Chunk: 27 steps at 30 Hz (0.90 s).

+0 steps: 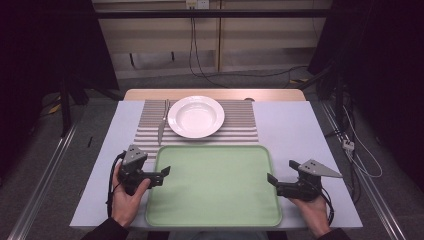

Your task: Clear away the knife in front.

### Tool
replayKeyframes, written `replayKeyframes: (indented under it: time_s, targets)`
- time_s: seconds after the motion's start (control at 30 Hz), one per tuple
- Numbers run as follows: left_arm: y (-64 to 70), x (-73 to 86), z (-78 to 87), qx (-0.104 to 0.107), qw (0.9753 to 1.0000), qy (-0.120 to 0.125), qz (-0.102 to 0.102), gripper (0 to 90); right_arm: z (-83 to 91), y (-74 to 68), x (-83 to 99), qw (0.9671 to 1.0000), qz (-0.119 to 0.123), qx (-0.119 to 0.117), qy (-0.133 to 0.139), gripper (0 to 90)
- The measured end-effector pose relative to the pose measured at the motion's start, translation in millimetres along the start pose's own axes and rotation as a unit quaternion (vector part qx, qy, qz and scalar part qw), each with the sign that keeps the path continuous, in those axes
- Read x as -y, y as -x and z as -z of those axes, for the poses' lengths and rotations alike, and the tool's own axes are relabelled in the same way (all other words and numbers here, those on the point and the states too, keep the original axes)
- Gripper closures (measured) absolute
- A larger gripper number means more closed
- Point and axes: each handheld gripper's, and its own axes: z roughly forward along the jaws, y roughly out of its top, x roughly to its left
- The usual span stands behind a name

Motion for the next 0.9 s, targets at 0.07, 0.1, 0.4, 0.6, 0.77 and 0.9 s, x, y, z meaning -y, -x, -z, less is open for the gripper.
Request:
replayKeyframes:
  time_s: [0.07, 0.1, 0.4, 0.6, 0.77, 0.9]
  targets:
    - [-3.2, -2.2, -2.7, 0.009, 0.9999, -0.015, 0.0, 7.9, -0.5, 1.2, -0.3, 1.0, 0.003, 0.001, 0.0, 3.2]
    - [-4.8, -3.0, -4.4, 0.009, 0.9998, -0.017, 0.003, 9.2, -1.2, 1.8, -0.2, 1.0, 0.0, 0.001, 0.0, 3.2]
    - [-23.7, -22.0, -21.1, 0.004, 0.9992, -0.023, 0.033, 9.7, -5.5, 5.6, 0.6, 1.0, -0.006, -0.005, -0.007, 3.2]
    - [-28.8, -39.1, -28.4, -0.018, 0.999, -0.04, 0.0, 8.9, -6.3, 3.8, 0.1, 1.0, -0.001, -0.005, -0.006, 3.2]
    - [-37.5, -46.4, -38.1, -0.035, 0.9983, -0.045, -0.011, 9.6, -5.2, 2.4, 0.2, 1.0, -0.002, -0.004, -0.007, 2.9]
    - [-48.6, -50.4, -46.2, -0.035, 0.9981, -0.05, -0.001, 10.3, -4.1, -0.2, -0.4, 1.0, 0.0, -0.005, -0.006, 2.9]
